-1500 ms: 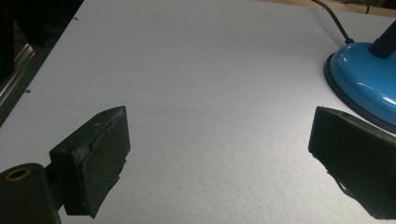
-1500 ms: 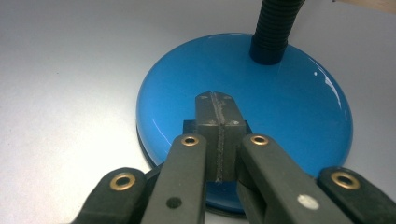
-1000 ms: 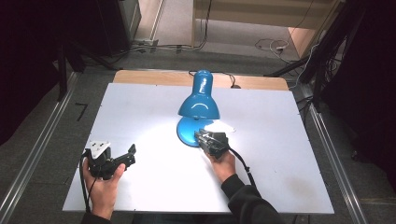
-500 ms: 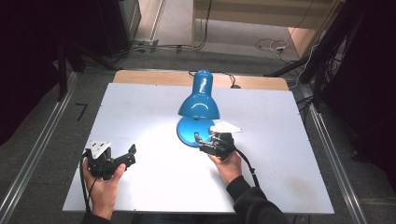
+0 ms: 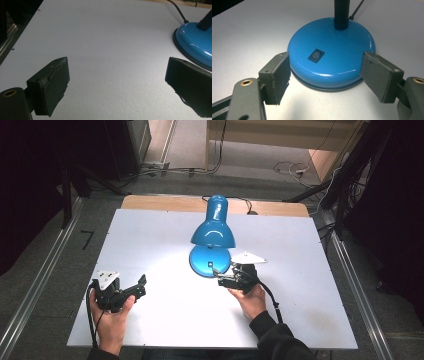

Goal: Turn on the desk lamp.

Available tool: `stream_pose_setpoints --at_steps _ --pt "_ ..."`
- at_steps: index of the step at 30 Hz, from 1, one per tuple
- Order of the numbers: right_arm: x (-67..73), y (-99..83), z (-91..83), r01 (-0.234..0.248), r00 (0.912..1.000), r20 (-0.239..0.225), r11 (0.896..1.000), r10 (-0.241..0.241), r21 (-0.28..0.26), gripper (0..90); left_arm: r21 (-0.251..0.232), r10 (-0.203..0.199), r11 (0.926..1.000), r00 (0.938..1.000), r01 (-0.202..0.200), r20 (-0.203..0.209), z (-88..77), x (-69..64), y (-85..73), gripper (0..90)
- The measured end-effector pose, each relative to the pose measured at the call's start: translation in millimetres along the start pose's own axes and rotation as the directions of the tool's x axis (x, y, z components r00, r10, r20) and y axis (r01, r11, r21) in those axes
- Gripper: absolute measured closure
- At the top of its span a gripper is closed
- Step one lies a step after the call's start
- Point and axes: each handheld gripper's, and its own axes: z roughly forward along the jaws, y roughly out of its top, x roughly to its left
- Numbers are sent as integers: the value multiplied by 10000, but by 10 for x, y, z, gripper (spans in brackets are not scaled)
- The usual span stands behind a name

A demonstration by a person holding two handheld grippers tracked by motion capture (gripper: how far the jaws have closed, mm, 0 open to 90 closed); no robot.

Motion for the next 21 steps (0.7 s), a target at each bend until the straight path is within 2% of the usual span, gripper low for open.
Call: stream_pose_setpoints --at_steps 21 --pt "-311 -104 -351 -113 9988 474 9999 112 16 214 46 -39 10000 10000 39 23 10 5 -1 60"
